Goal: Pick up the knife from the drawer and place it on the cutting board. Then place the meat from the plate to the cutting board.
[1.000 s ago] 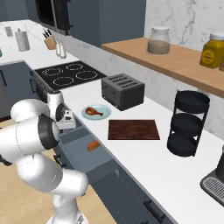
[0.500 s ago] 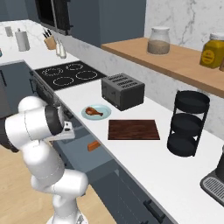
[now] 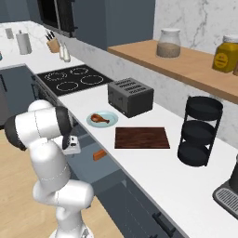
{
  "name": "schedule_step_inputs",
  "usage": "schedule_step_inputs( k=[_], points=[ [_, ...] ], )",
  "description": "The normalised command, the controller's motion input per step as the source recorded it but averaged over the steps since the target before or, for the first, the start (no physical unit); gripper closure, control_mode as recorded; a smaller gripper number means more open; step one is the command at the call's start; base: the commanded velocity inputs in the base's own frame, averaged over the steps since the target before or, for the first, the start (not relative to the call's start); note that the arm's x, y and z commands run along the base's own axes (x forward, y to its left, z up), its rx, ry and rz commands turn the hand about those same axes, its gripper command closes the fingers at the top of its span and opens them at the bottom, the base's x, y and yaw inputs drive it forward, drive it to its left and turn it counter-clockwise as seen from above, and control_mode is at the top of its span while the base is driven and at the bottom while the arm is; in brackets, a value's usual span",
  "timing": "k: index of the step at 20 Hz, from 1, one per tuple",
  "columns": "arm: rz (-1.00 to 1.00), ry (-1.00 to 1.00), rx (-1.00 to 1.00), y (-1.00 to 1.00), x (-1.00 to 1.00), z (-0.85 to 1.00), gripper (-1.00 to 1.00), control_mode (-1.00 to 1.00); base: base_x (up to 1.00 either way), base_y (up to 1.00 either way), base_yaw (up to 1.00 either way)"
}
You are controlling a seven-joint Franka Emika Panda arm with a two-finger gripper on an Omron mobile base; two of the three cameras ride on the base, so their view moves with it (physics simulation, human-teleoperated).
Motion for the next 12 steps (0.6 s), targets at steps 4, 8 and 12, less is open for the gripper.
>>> schedule_step_inputs(
  k=[4, 8, 12],
  points=[
    [0.0, 0.01, 0.0, 0.17, -0.07, -0.16, -1.0, -1.0, 0.0, 0.0, 0.0],
    [0.0, 0.0, 0.0, 0.33, -0.33, -0.03, -1.0, -1.0, 0.0, 0.0, 0.0],
    [0.0, 0.03, 0.0, 0.69, -0.47, 0.0, -1.0, -1.0, 0.0, 0.0, 0.0]
  ],
)
